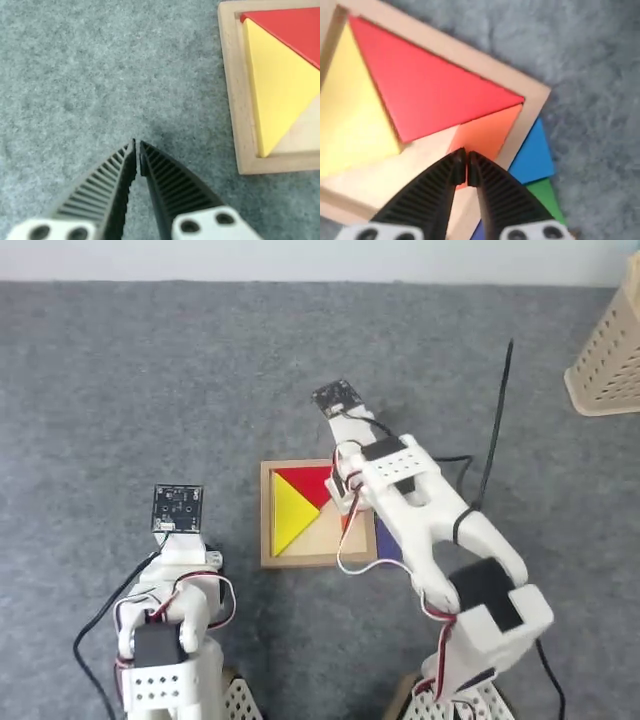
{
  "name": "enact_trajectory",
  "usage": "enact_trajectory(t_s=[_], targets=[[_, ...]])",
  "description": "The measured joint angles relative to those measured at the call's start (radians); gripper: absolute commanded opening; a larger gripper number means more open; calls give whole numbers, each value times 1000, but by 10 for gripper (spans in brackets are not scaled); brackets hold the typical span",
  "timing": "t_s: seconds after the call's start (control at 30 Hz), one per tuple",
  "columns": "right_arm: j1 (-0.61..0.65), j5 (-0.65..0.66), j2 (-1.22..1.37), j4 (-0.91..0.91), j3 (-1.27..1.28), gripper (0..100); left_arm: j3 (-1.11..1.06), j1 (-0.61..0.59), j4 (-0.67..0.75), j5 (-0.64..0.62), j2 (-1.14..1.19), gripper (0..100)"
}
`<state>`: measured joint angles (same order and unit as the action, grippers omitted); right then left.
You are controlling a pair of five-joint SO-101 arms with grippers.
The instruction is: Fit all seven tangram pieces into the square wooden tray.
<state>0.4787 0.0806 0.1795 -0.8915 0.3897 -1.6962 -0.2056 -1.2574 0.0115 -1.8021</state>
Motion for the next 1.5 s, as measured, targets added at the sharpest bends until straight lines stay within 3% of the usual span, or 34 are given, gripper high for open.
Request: enact_trajectory(t_s=[0.63, 0.9, 1.5], targets=[[-14, 55, -107, -86, -17, 8, 0, 0, 0, 0, 0, 12], [195, 55, -129, -86, 26, 8, 0, 0, 0, 0, 0, 12], [227, 58, 54, -25, -17, 9, 0, 0, 0, 0, 0, 12]])
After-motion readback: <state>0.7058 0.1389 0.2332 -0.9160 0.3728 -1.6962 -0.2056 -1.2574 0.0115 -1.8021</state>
